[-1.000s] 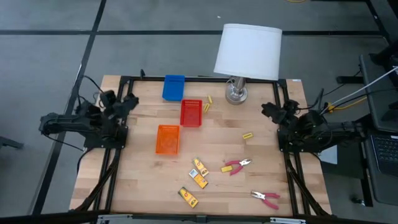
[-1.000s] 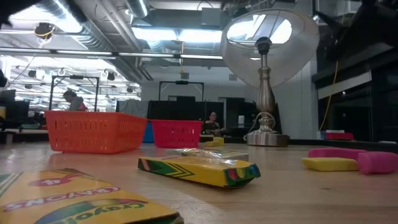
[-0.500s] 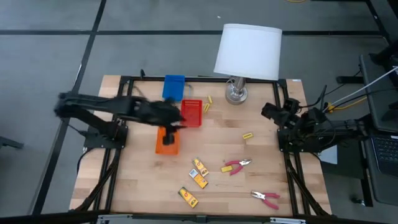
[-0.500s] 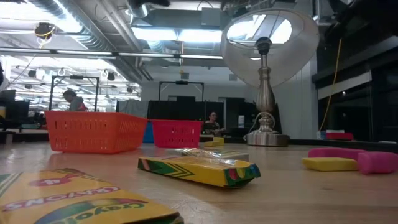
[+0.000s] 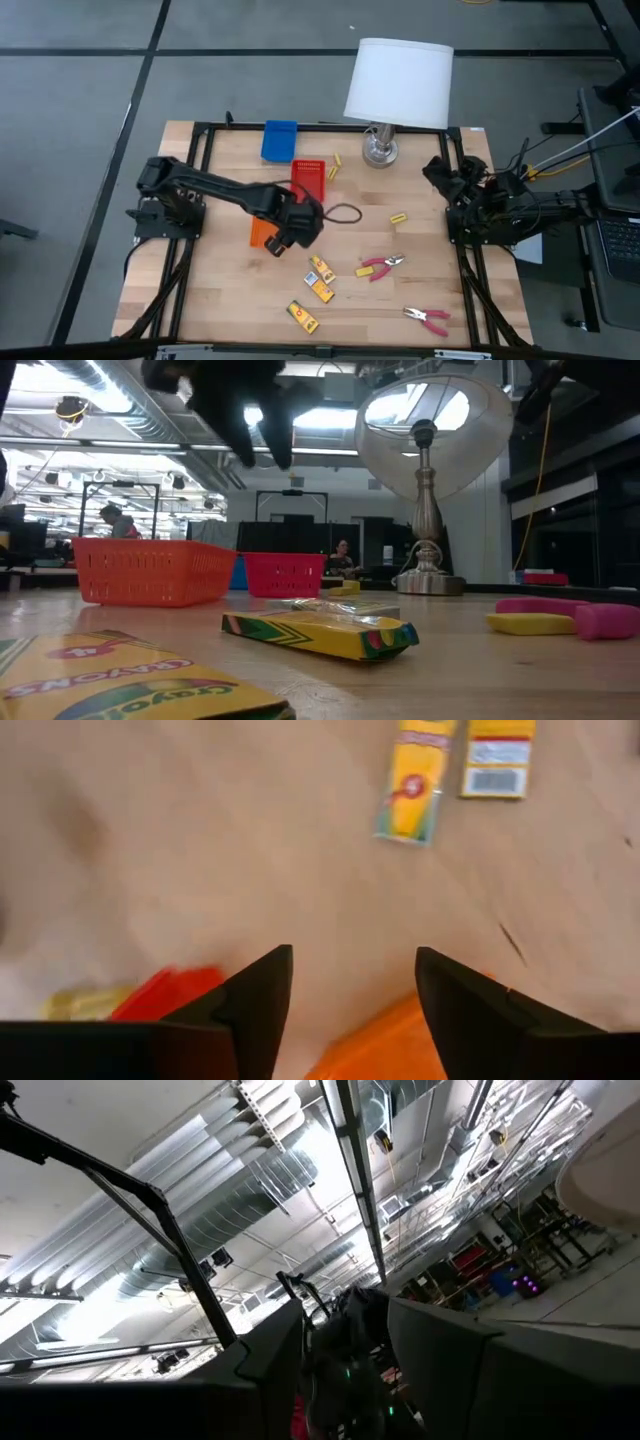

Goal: Pick & Place School Supplies
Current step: Put the yellow crayon box into the blue bin

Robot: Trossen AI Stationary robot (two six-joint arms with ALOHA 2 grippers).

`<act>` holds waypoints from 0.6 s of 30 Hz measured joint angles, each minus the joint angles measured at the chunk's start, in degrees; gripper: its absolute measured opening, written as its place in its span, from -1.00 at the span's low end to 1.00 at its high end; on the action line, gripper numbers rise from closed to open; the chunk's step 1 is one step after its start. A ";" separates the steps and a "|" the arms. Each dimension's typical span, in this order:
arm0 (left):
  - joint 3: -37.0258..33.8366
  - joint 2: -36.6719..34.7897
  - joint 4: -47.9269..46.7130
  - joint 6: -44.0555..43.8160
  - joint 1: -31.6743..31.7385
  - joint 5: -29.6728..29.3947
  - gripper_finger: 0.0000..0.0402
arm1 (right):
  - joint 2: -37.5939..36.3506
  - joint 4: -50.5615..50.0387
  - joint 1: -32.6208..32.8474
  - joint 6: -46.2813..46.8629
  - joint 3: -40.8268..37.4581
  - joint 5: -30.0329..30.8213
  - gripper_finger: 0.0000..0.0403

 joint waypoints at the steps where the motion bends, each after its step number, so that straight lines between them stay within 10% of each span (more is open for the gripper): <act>1: -0.35 0.86 0.93 1.60 -0.17 0.60 0.07 | 0.00 0.26 0.00 -0.59 0.00 0.02 -0.23; 18: -1.05 10.66 16.03 0.53 -1.86 12.09 0.16 | 0.00 0.98 -0.01 -3.83 0.00 3.15 -0.23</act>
